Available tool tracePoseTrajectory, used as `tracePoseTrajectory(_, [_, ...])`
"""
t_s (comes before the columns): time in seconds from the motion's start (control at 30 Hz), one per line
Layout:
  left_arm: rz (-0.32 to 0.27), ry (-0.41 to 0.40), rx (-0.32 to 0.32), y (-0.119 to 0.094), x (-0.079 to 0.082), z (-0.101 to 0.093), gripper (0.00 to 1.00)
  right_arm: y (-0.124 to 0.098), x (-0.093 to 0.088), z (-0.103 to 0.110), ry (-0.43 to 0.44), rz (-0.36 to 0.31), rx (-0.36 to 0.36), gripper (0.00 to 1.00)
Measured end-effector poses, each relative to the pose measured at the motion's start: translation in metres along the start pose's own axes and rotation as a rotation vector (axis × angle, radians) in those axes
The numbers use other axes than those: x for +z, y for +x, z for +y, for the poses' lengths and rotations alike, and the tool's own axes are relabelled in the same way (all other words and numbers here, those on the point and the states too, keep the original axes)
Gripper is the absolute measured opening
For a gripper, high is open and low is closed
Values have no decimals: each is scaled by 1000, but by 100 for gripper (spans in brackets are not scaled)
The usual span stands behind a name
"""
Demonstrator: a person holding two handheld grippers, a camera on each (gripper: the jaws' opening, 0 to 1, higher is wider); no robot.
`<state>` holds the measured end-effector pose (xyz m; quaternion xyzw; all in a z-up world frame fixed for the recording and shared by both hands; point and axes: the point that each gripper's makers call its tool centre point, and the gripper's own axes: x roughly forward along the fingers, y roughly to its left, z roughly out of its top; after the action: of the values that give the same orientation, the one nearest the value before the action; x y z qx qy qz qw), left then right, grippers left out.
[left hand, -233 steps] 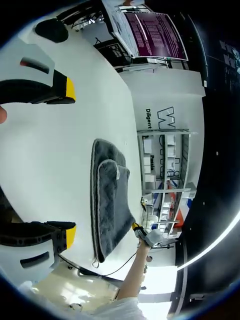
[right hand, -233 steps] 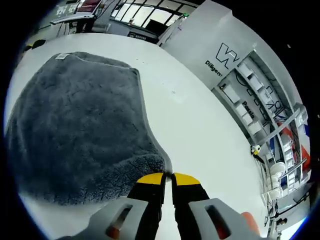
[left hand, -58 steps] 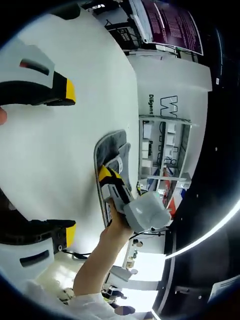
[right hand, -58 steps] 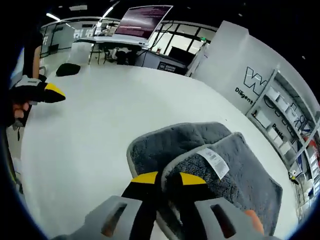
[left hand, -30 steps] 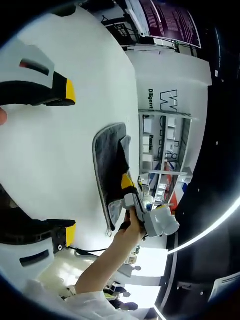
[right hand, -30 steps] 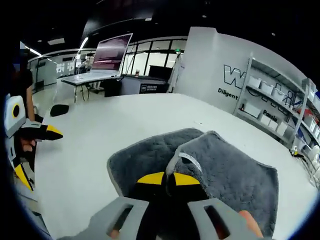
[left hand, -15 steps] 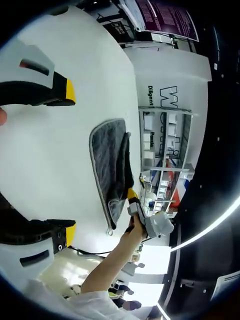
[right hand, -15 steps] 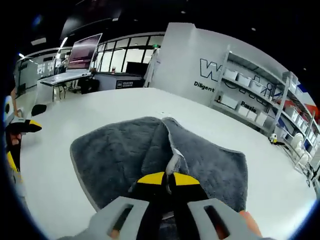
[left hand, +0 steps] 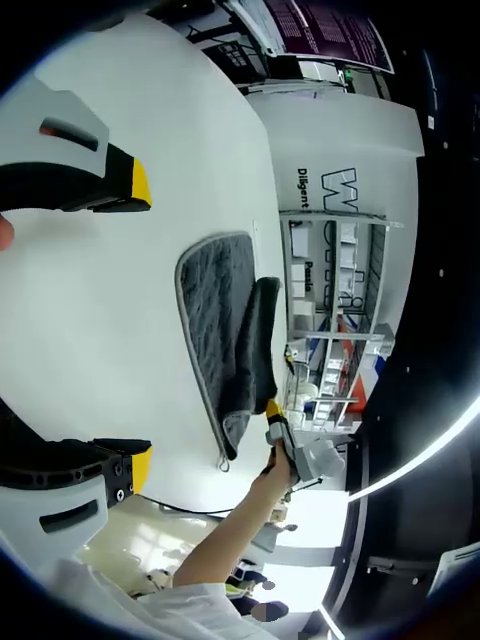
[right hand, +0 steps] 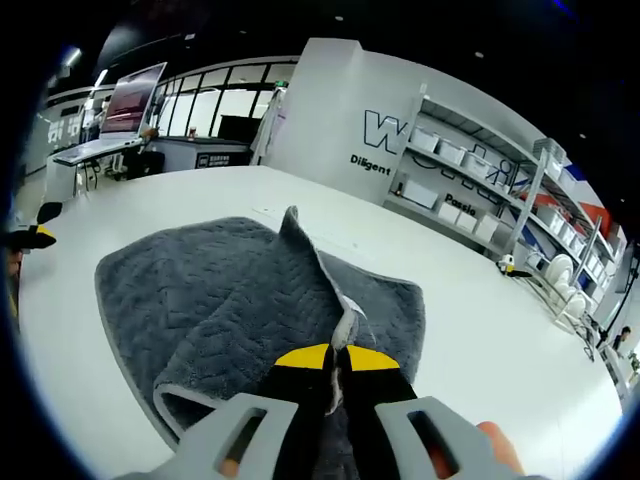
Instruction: Open the folded towel by lifting each exposed corner and separating the folded layers until the towel lies flat within the target outline without major curled edges
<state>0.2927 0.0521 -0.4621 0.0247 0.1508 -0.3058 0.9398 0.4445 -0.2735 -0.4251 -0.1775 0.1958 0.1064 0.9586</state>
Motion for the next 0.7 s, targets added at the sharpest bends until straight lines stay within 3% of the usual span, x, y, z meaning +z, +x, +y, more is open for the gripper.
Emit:
tracePoseTrajectory(0.27, [11,9,-7,4,0,-2,93,-14,-18,-44,32,9,-85,1])
tracePoseTrajectory(0.7, [31,22,-20,11,-1,-6,93,-35,-36,-89,37,34,-185,1])
